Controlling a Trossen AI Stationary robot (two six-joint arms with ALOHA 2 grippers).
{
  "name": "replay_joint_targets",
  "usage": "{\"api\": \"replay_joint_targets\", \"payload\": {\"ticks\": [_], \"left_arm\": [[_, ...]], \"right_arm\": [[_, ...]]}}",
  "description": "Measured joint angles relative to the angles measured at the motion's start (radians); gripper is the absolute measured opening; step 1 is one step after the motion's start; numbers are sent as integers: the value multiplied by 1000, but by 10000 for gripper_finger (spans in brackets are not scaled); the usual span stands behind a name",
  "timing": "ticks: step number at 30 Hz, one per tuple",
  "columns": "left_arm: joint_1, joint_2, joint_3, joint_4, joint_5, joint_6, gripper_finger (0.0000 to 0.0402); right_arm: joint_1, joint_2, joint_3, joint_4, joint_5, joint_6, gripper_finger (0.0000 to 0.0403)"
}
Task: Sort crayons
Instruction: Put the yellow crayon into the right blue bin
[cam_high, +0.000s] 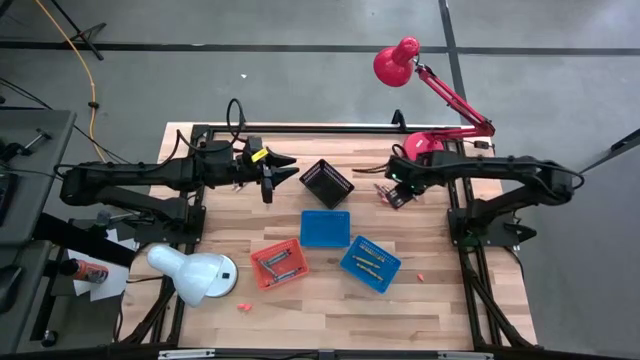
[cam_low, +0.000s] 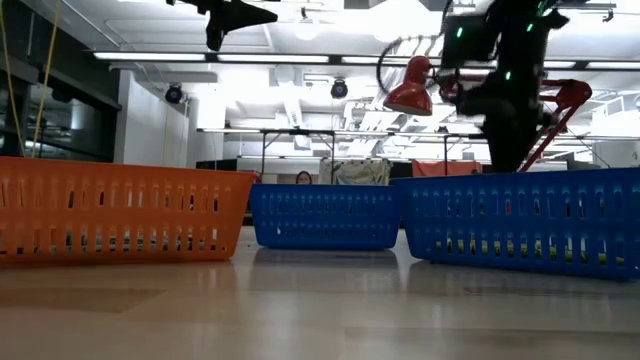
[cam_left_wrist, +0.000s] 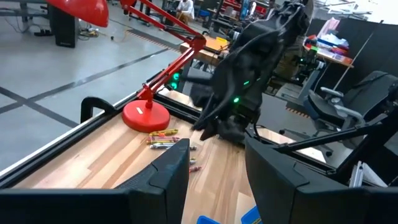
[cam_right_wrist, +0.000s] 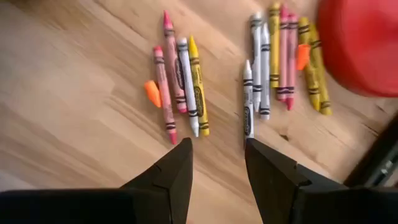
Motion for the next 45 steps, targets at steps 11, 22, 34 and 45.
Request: {"api": "replay_joint_targets", "payload": {"ticks": [11, 22, 34, 45], "left_arm": [[0, 0, 0, 0, -1, -25, 144], [0, 0, -1, -37, -1, -25, 144], [0, 0, -1, -51, -1, -25, 144], [0, 0, -1, -52, -3, -24, 144]], "right_arm": [[-125, 146, -121, 235, -112, -40, 142], [-119, 148, -125, 246, -51, -21, 142], [-88, 221, -125, 277, -51, -15, 142], [-66, 237, -125, 290, -35, -14, 142]]}}
